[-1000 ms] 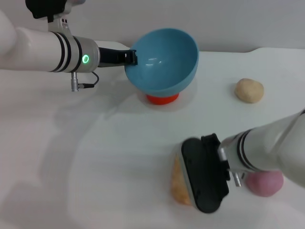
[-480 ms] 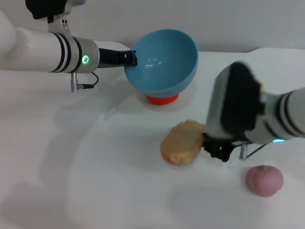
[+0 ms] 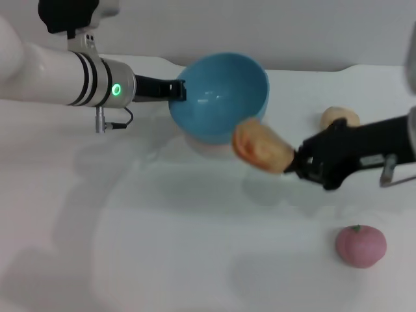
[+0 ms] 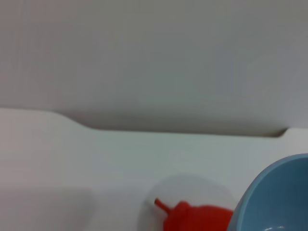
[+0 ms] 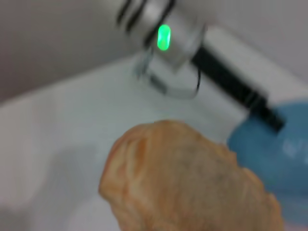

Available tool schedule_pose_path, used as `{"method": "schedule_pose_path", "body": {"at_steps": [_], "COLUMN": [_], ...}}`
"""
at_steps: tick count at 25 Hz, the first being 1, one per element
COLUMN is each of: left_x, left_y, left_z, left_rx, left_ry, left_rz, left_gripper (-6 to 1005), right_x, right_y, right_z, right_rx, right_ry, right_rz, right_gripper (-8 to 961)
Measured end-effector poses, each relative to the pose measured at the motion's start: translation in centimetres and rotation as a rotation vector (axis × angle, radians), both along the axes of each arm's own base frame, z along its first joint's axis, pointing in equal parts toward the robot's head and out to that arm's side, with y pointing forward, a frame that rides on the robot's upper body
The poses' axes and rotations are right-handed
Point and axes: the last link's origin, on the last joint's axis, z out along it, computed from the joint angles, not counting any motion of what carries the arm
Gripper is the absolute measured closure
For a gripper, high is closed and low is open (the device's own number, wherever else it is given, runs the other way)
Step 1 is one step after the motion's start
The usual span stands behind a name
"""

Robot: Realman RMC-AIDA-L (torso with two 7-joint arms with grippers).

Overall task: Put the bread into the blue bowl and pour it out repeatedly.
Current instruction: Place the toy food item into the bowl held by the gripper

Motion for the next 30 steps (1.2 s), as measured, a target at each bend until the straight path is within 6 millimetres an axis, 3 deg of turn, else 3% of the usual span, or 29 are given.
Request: {"method": "schedule_pose_path", "body": {"at_steps": [5, 9, 18, 29, 30], "left_x": [-0.2, 0.2, 1.5, 3.9, 4.0], "left_y": [-0.6, -1.1, -1.7, -1.5, -1.4], "left_z": [-0.9, -1.7, -2.4, -2.0, -1.9], "left_rx": [-0.043, -0.071, -0.134, -0.139, -0.138], "left_ry": [0.023, 0.032, 0.03, 0.016, 0.015], "left_rz": [-0.007, -0.025, -0.052, -0.118, -0.122], "left_gripper": [1000, 1000, 1000, 1000, 1000], "right_x": [-1.4, -1.4, 0.9, 2.1, 2.3], "right_y": [0.5, 1.6, 3.6, 4.9, 5.1], "right_z": [3.1, 3.9, 1.9, -0.2, -0.4], "right_rx": [0.076, 0.126, 0.144, 0.129, 0.134], "right_ry": [0.165, 0.241, 0.271, 0.299, 0.297], "right_rz": [0.032, 0.047, -0.044, -0.137, -0.144], "right_gripper": [860, 861, 864, 887, 851]}}
